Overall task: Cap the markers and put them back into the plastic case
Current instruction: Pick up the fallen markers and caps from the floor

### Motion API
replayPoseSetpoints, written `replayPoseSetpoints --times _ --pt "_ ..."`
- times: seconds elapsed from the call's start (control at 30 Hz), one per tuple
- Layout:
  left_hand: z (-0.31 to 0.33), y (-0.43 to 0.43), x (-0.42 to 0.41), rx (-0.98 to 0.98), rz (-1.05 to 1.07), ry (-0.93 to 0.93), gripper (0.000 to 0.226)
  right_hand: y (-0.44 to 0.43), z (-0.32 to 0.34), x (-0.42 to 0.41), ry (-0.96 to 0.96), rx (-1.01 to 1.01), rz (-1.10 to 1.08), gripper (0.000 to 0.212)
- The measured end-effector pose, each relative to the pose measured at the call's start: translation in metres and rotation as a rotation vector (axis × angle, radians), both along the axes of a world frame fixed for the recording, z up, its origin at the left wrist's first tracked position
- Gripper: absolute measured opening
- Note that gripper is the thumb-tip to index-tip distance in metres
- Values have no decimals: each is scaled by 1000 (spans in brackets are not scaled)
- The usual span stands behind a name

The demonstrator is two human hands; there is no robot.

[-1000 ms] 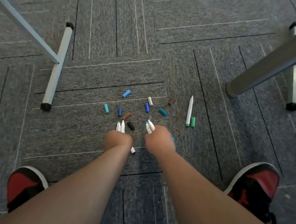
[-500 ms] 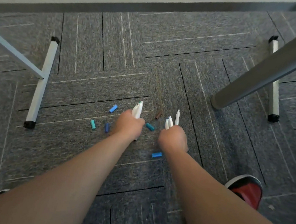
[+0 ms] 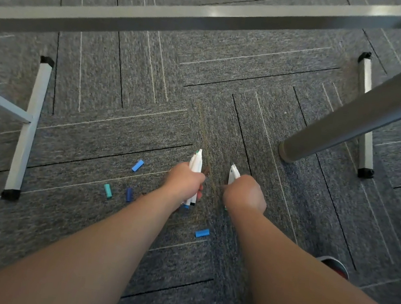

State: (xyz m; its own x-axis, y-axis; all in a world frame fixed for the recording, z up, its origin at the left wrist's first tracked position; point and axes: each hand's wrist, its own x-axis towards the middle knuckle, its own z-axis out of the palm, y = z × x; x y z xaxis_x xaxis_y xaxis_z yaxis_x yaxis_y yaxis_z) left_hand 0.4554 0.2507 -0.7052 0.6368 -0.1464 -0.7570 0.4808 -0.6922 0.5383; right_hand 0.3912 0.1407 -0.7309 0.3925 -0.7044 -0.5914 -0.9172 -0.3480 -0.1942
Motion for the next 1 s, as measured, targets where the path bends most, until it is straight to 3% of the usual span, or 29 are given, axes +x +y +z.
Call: replayPoseSetpoints --times 0.23,0.43,0.6,0.73,0.9,1.0 --pt "14 -8 9 -63 -4 68 47 8 7 6 83 -27 138 21" --pt "62 17 8 -105 69 65 45 33 59 17 -193 157 -92 30" --pt "144 42 -3 -164 225 53 23 54 155 8 -360 255 -170 27" --pt "241 51 -17 -325 260 66 4 55 262 -15 -520 284 -192 16" --pt "384 53 -53 -468 197 -21 7 52 414 -56 -727 280 -203 4" --pt "469 43 -81 -565 143 -90 11 46 507 -87 -860 234 -209 10"
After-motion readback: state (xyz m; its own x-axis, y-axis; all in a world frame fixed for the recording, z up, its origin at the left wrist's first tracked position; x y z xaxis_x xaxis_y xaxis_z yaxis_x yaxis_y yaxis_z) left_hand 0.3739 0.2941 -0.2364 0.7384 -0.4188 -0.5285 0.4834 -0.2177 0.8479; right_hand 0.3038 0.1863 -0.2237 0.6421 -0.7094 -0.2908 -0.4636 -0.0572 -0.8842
